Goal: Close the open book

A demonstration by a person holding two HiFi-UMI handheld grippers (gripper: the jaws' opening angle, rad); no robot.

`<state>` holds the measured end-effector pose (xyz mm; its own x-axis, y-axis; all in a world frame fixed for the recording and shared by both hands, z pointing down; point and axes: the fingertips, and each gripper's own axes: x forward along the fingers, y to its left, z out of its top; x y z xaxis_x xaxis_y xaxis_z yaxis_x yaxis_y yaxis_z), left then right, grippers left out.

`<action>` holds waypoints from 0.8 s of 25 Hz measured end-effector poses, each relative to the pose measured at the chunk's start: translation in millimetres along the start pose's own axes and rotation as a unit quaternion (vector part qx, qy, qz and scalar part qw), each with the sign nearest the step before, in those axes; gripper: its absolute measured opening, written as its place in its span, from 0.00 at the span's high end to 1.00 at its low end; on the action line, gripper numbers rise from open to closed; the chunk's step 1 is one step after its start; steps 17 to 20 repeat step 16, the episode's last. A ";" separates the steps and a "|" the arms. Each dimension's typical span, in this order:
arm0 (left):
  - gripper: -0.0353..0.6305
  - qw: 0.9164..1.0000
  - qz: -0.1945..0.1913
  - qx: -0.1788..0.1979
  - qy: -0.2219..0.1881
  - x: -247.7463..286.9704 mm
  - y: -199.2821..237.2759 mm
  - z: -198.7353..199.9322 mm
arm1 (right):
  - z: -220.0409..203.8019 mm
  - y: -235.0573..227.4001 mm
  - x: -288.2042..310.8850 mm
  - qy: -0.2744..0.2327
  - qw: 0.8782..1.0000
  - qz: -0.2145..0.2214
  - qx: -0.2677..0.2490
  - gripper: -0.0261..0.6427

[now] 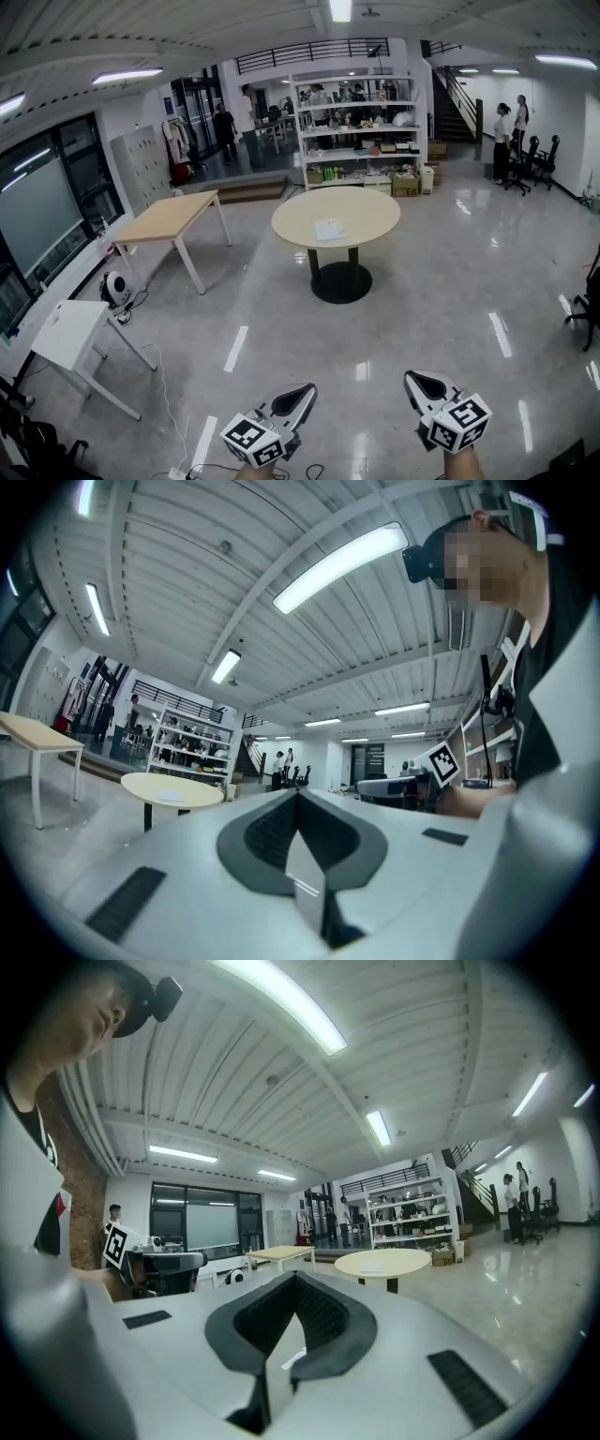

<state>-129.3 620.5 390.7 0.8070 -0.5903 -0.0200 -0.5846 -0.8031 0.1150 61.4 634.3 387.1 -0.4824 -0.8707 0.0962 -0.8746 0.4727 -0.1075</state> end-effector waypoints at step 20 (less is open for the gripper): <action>0.95 1.000 0.015 0.000 -0.010 -5.9 -18.3 1.5 | 0.2 -1.0 -28.0 -0.009 1.000 -0.002 -0.001 0.96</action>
